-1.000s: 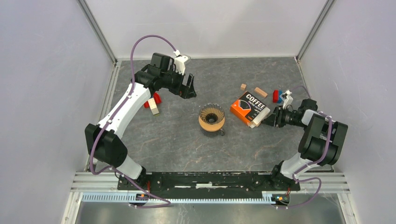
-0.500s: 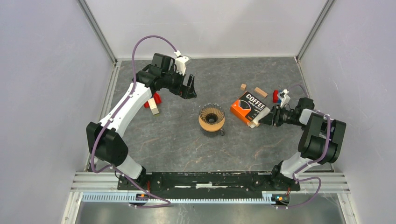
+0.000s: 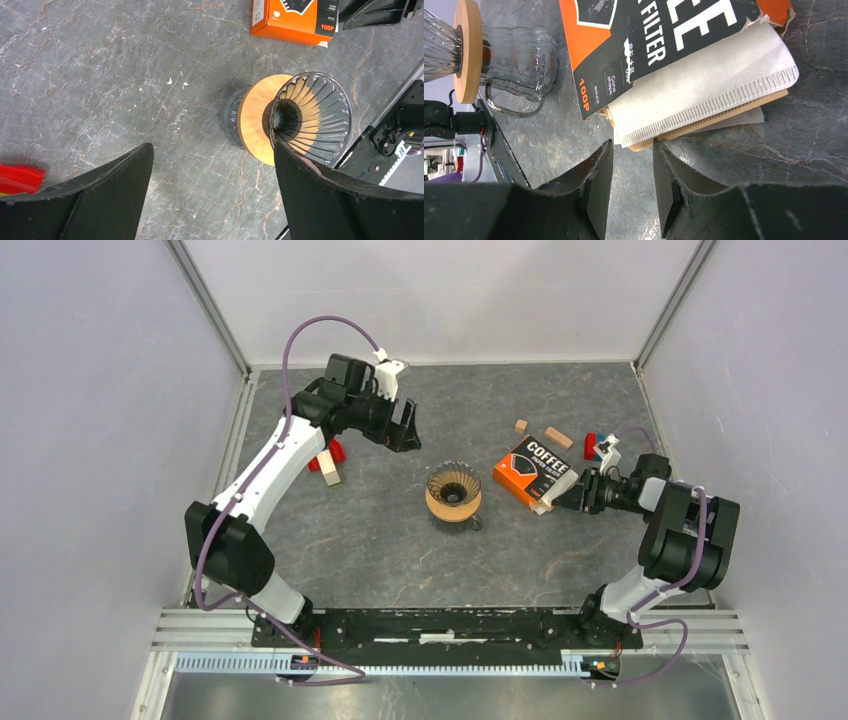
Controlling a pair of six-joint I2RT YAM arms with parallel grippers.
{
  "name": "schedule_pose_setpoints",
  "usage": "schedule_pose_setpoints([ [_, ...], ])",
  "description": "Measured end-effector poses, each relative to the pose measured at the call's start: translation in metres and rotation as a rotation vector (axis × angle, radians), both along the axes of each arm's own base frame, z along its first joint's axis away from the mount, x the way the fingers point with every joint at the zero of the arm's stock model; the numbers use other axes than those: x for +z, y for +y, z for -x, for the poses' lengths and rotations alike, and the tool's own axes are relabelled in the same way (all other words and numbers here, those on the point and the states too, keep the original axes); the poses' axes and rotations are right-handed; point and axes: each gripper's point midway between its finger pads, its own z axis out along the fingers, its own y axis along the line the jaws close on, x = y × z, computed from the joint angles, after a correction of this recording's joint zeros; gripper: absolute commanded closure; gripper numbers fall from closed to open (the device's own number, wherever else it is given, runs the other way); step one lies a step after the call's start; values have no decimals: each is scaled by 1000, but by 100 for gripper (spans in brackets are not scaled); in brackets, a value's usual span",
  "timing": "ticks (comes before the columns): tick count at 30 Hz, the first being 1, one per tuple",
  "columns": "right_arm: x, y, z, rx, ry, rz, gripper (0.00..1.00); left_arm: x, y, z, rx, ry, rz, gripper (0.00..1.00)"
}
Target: Place the coffee filter in the dripper
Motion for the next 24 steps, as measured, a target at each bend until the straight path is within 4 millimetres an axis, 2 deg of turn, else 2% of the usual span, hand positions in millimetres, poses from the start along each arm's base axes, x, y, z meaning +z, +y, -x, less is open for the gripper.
schedule_pose_setpoints([
  [9,2,-1,-6,-25,3,-12,59,0,0,0,0,0,0,4],
  [24,-8,3,-6,-44,71,-103,61,0,0,0,0,0,0,4],
])
